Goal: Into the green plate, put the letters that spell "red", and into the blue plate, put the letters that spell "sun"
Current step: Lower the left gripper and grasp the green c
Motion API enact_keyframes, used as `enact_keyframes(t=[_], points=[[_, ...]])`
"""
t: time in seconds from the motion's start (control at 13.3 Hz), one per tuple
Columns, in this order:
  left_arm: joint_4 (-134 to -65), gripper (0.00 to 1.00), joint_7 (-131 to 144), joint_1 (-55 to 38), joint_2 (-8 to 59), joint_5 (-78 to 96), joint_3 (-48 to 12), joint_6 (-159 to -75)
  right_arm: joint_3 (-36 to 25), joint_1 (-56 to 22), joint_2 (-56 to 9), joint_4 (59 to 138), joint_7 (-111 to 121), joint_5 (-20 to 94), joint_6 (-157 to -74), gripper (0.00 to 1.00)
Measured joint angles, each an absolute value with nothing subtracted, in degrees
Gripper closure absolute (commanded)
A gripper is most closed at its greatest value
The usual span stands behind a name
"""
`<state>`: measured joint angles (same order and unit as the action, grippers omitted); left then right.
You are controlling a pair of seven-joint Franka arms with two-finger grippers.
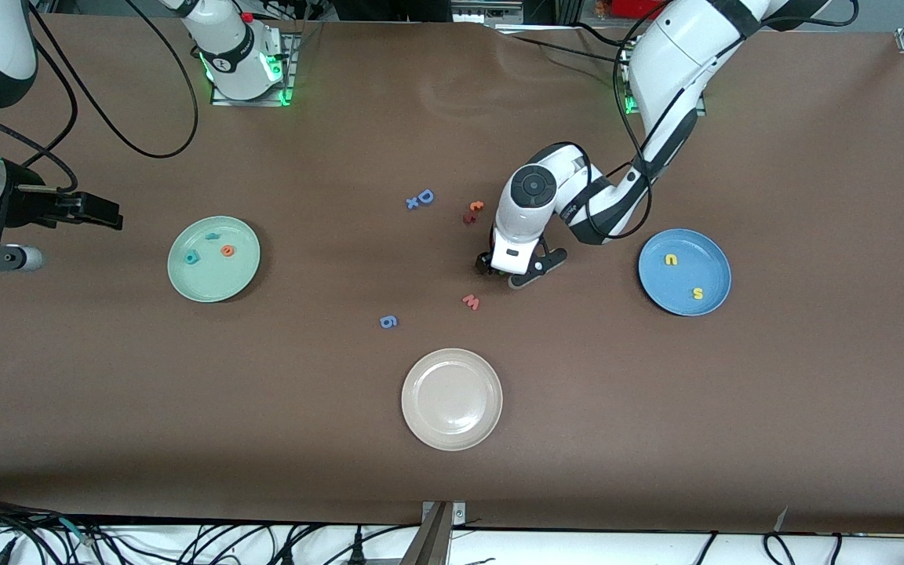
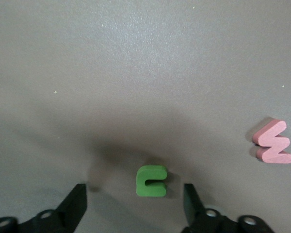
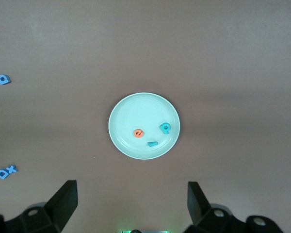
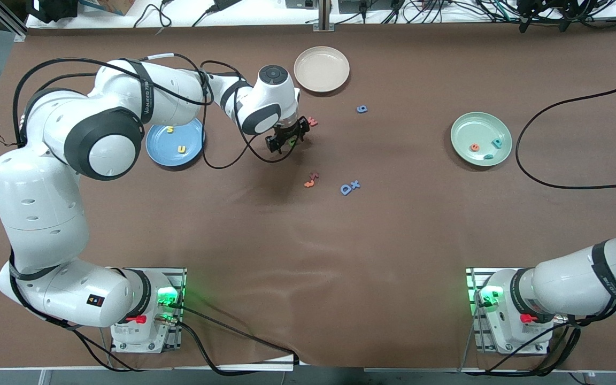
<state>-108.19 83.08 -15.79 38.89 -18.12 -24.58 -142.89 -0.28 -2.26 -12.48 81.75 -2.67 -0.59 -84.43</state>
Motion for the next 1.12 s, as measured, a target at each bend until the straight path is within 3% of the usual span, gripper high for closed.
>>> enact_keyframes(t=[0.22, 1.12], points=[[-108.19, 0.35, 83.08, -15.88, 39.13, -18.12, -24.41, -142.86, -0.28, -2.25, -12.48, 81.75, -2.67, -0.59, -84.41, 0.0], [-105.04, 0.43, 83.09, -15.88, 40.58, -18.12, -24.1, -141.09, -0.29, -2.25, -12.48, 81.75, -2.67, -0.59, -84.37, 0.0]])
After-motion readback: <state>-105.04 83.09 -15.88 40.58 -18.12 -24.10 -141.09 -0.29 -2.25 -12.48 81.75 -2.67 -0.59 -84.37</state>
